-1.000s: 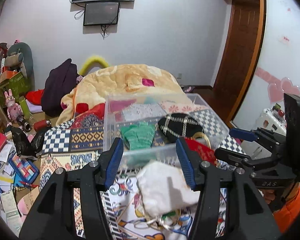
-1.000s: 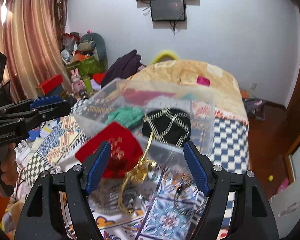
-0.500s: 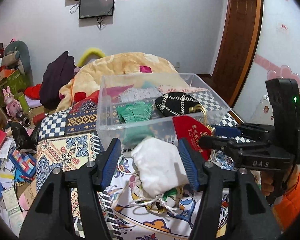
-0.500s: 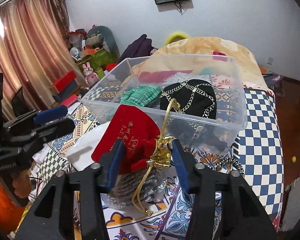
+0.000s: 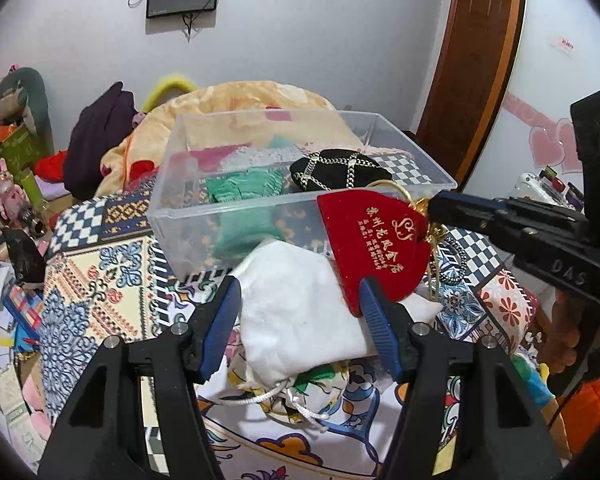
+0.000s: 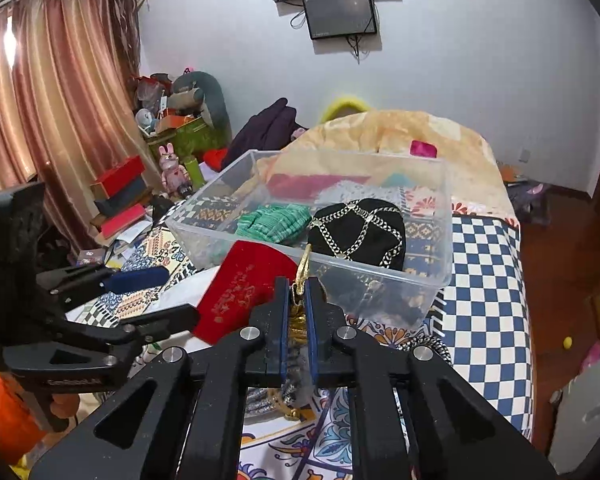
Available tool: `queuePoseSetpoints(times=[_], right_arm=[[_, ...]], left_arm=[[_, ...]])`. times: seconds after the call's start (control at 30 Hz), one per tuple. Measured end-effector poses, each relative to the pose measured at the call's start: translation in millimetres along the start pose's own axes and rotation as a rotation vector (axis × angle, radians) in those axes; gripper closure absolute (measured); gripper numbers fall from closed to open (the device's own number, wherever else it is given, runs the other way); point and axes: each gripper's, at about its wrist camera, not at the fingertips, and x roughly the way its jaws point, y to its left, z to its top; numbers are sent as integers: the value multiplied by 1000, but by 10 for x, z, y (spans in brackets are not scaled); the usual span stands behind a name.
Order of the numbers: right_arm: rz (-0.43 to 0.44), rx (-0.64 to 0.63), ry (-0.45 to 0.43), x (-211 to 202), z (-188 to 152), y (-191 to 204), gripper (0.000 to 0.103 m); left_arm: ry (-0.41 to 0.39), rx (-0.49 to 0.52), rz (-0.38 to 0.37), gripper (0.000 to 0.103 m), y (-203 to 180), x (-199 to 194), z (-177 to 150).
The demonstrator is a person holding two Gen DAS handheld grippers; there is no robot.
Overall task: Organize soft objects
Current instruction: 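Grasp the white cloth bag with the left tool while the right tool grasps the red pouch's gold clasp, then lift the white cloth and red pouch and carry both over the box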
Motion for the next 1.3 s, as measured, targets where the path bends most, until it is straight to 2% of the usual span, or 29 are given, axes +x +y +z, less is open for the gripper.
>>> queuePoseSetpoints(times=[0.23, 0.33, 0.37, 0.43, 0.63, 0.7, 0.73, 0.77, 0.8, 0.87, 0.93, 1.03, 1.13, 1.17, 1.2, 1.27, 1.3], right_arm=[[31, 45, 31, 9, 8, -39, 93], [30, 58, 60, 98, -1, -43, 68], [26, 61, 63, 123, -5, -42, 56], [20, 65, 67, 183, -6, -27, 52], [62, 103, 111, 366, -41, -71, 53], [82, 111, 110, 375, -56, -82, 68], [79, 104, 109, 371, -60, -72, 71], [69, 94, 103, 359, -62, -69, 81], [60, 88, 103, 353, -64, -66, 86], [61, 87, 94, 323, -71, -78, 87], [53, 81, 84, 296, -83, -81, 93], [44, 78, 88, 259, -105, -93, 93], [35, 81, 104, 247, -88, -91, 89], [35, 84, 106, 235, -85, -89, 80], [38, 84, 107, 229, -82, -80, 66], [38, 83, 92, 212, -81, -53, 49], [33, 82, 87, 212, -80, -43, 47]], left_arm=[[8, -6, -36, 72, 3, 27, -21], [11, -8, -38, 75, 8, 36, -38], [12, -7, -36, 76, 7, 35, -39], [12, -2, -32, 76, 4, 33, -54], [3, 4, -30, 76, 16, -45, -65], [3, 7, -23, 73, 26, -63, -61], [6, 8, -17, 70, 32, -59, -62], [8, 5, -8, 65, 41, -50, -66], [9, 1, 2, 61, 54, -36, -69], [20, -19, -5, 61, 92, 6, -77], [30, -43, -22, 61, 136, 47, -86], [39, -72, -47, 61, 194, 105, -105], [38, -91, -72, 67, 228, 123, -133], [37, -95, -77, 69, 227, 122, -147], [35, -98, -83, 72, 231, 122, -158], [31, -98, -86, 76, 225, 117, -171], [28, -96, -83, 79, 220, 108, -177]])
